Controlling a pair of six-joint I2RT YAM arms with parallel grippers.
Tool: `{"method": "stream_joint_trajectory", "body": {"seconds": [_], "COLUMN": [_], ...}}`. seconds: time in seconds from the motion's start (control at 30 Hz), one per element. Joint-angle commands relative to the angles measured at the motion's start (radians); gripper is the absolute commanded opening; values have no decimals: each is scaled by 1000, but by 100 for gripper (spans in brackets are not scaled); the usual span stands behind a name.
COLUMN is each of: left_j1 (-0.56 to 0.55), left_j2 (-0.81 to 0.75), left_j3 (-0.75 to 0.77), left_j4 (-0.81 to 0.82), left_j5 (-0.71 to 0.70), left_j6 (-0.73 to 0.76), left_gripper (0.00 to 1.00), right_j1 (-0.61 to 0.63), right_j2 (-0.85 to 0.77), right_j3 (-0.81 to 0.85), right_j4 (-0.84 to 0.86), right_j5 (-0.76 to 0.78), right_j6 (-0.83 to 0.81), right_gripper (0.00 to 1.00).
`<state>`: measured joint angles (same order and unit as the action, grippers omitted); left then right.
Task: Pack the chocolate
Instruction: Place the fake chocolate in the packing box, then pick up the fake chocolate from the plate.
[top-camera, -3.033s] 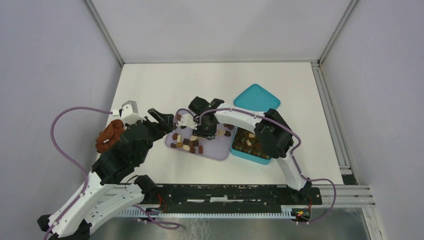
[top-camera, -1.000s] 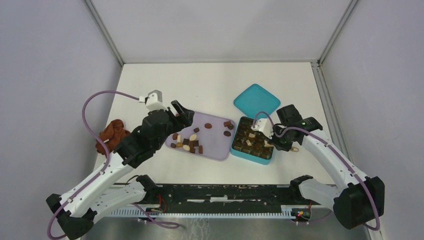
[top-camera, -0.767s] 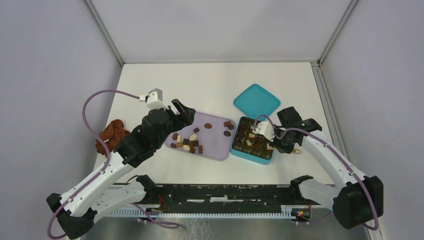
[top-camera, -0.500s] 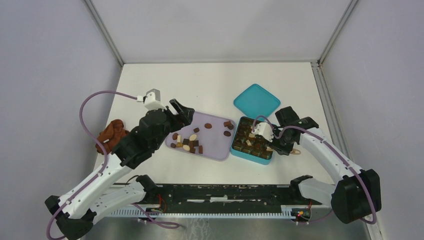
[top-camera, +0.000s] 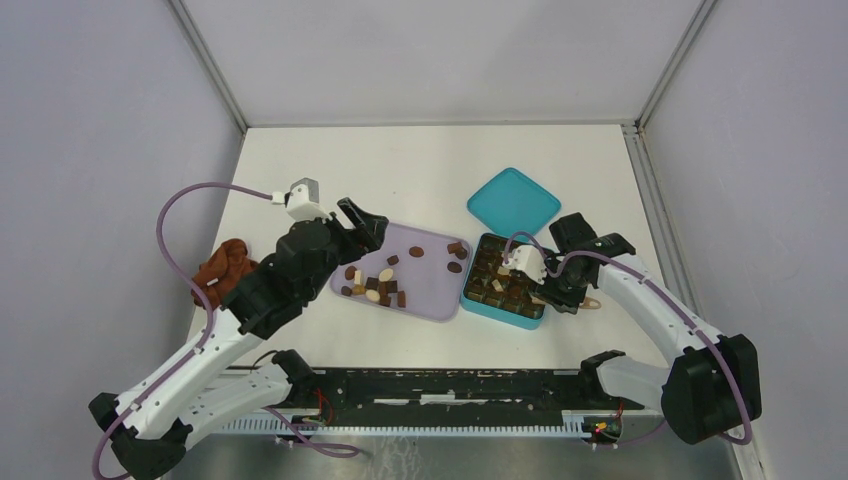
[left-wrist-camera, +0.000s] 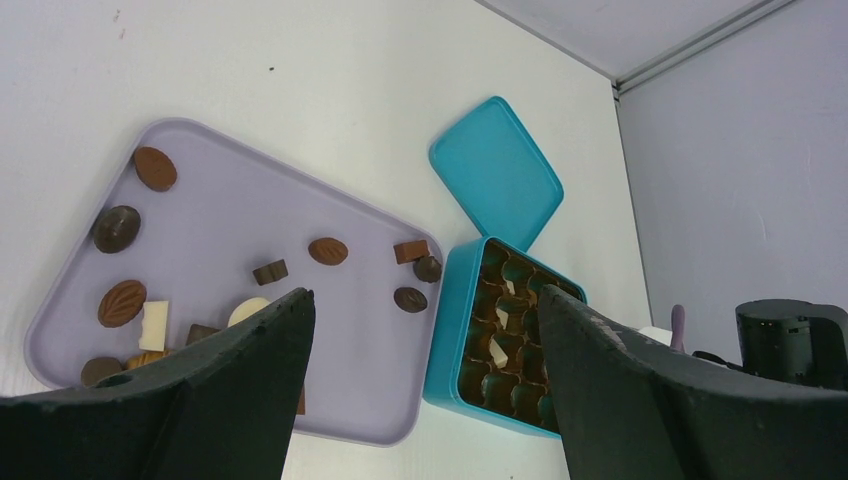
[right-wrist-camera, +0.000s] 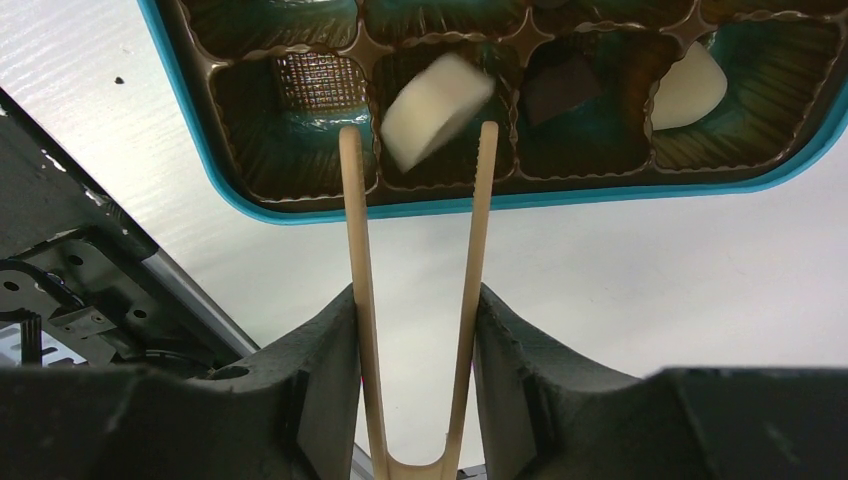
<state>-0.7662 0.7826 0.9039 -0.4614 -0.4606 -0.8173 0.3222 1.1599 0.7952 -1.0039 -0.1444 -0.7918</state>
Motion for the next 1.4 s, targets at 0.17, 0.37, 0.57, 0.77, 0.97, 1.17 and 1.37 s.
{"method": "stream_joint_trajectory", "body": {"seconds": [0.17,0.37,0.57,0.77,0.97,1.17,1.37], "left_j1": [-1,-1,-2,-1,0,0,-1], "left_j2": [-3,-8,10,71,101,62,5], "left_j3": [15,11,24,132,247,260,237], "left_j4": [29,26,5,-100,-161,-169,-178], "left_j5": [-9,-7,-8,-39,-80,-104,-132], "left_j6": [21,18,25,85,140,129,96], "left_gripper": [87,87,87,87,87,87,86], "right_j1": [-3,-3,-2,77,297,451,581], "right_j2": [-1,-6,17,93,210,352,490], "right_j3": [17,76,177,300,406,484,578], "right_j4": [8,-9,-15,44,139,194,221], "right_j5": [-1,-61,-164,-220,-213,-177,-109], "right_j6": [-4,-3,-7,24,102,130,142], "right_gripper": [45,39,38,38,38,38,38]}}
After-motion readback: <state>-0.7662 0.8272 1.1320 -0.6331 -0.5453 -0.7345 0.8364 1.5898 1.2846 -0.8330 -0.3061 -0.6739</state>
